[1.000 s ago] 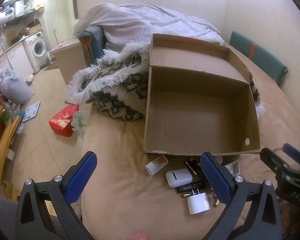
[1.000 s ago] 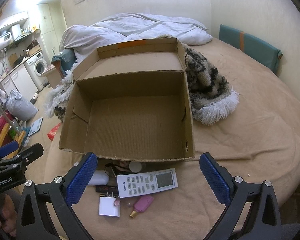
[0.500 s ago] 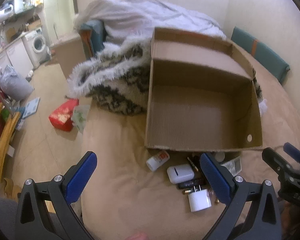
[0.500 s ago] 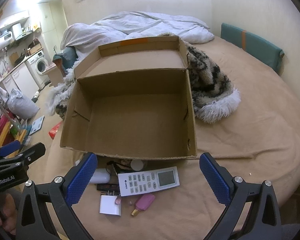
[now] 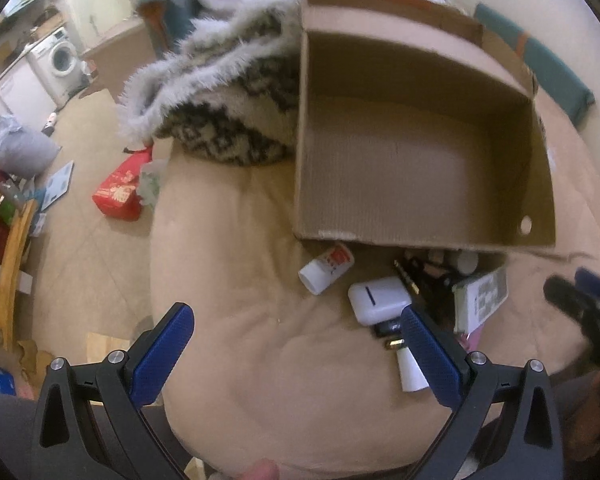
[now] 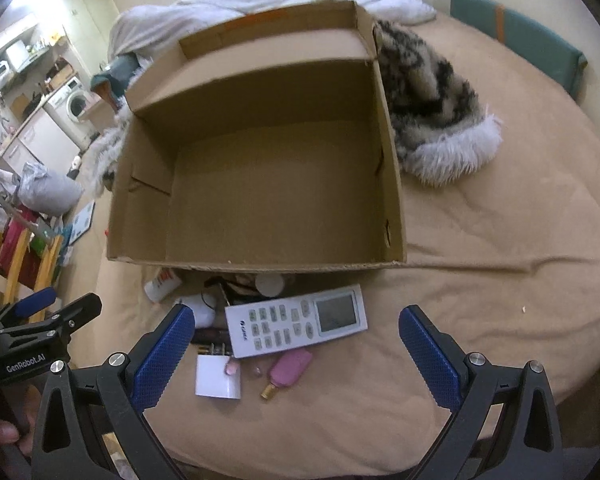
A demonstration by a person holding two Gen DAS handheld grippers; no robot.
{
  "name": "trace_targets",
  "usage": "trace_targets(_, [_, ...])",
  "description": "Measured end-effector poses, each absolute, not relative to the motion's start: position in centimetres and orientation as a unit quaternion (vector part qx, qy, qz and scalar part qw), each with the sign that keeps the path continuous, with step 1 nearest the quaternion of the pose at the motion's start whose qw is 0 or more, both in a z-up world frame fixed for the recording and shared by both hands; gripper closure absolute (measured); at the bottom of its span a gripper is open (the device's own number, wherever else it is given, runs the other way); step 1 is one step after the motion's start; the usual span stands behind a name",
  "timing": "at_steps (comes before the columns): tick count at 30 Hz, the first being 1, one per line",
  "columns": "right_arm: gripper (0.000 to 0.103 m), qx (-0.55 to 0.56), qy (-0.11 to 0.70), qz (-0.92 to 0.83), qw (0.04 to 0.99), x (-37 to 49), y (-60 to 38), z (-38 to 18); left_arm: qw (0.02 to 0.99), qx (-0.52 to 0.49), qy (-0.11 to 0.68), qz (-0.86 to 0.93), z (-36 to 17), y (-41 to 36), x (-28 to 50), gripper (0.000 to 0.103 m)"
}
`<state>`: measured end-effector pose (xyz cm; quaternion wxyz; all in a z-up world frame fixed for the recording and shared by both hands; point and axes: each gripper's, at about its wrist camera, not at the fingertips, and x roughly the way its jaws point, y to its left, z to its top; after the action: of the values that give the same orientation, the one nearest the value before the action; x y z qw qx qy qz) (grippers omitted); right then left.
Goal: Organize rigid objects
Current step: 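Grasp the white earbud case with the left gripper while the right grasps the pink lighter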
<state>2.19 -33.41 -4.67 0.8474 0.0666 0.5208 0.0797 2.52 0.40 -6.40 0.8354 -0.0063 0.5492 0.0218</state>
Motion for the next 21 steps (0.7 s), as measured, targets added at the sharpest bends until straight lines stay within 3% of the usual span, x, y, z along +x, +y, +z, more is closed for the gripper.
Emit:
trace_targets(11, [0.000, 0.091, 0.600, 0.093, 0.789, 5.8, -34.2, -9.1, 0.795, -0.041, 0.604, 0.038, -10.0, 2.3, 4.6, 0.006])
trace_targets(19, [0.000, 0.088, 0.606, 0.093, 0.785, 5.8, -33.6, -10.0, 0.771, -0.083, 0.631, 0.014, -12.8, 1.2, 8.0, 0.009])
trace_targets(21, [0.000, 0.094, 0.610, 0.095, 0.781, 5.9, -33.7, -10.3, 0.767, -0.080, 0.637, 0.006, -13.5, 0.1, 8.5, 0.014])
